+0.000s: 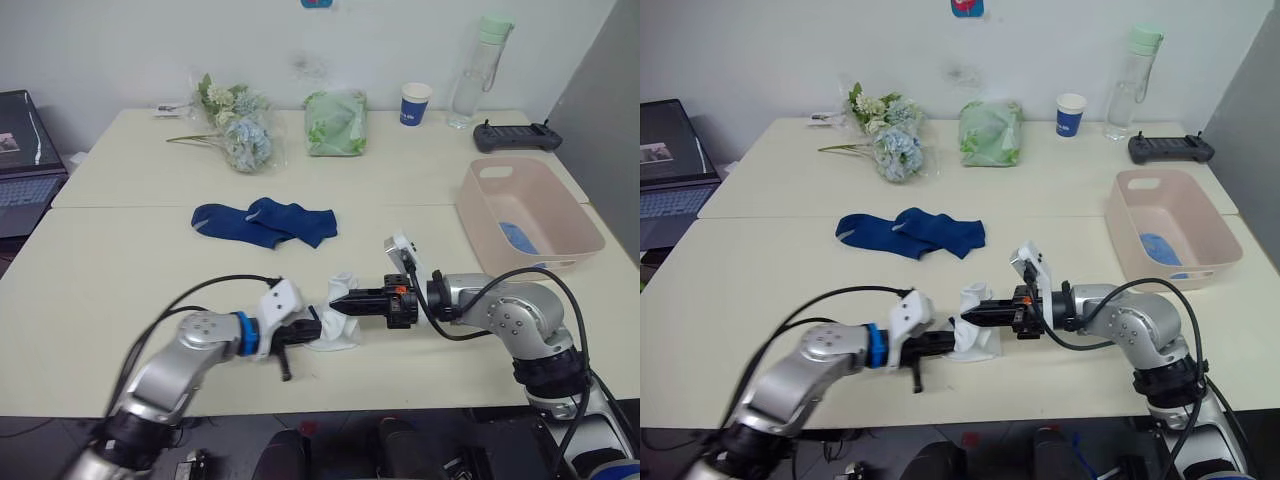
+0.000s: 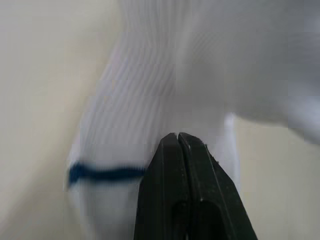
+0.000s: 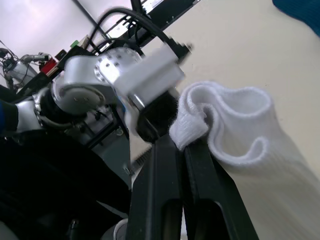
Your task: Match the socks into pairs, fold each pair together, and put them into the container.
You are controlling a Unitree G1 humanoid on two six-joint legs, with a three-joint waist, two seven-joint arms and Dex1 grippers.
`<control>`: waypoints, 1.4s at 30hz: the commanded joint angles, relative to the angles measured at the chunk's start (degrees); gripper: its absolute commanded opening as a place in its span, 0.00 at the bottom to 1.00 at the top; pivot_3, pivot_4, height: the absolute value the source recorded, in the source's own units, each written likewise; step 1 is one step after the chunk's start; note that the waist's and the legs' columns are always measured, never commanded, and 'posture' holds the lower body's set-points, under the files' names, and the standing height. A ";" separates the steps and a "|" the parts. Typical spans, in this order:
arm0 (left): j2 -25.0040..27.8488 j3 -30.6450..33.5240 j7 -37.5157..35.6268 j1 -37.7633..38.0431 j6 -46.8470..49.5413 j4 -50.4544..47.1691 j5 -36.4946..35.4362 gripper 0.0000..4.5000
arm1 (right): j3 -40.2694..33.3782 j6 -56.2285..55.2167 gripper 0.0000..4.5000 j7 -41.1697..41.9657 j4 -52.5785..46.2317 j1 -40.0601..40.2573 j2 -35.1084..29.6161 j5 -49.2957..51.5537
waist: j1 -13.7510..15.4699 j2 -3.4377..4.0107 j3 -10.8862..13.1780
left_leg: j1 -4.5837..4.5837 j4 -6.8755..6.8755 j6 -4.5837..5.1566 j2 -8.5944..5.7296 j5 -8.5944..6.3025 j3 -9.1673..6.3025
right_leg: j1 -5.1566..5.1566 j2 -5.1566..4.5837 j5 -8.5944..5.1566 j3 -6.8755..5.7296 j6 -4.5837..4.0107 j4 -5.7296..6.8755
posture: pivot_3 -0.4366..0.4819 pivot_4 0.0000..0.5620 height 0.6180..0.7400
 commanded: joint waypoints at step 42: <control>-0.44 -3.61 1.86 2.22 -12.48 7.46 6.18 0.00 | -0.79 11.07 0.92 -3.70 5.58 0.75 0.43 -7.07 | 0.22 0.00 0.01 | -0.01 -0.01 -0.01 -0.12 0.00 0.12 | 0.02 -0.14 0.00 0.12 0.00 -0.08 | 0.48 0.27 1.00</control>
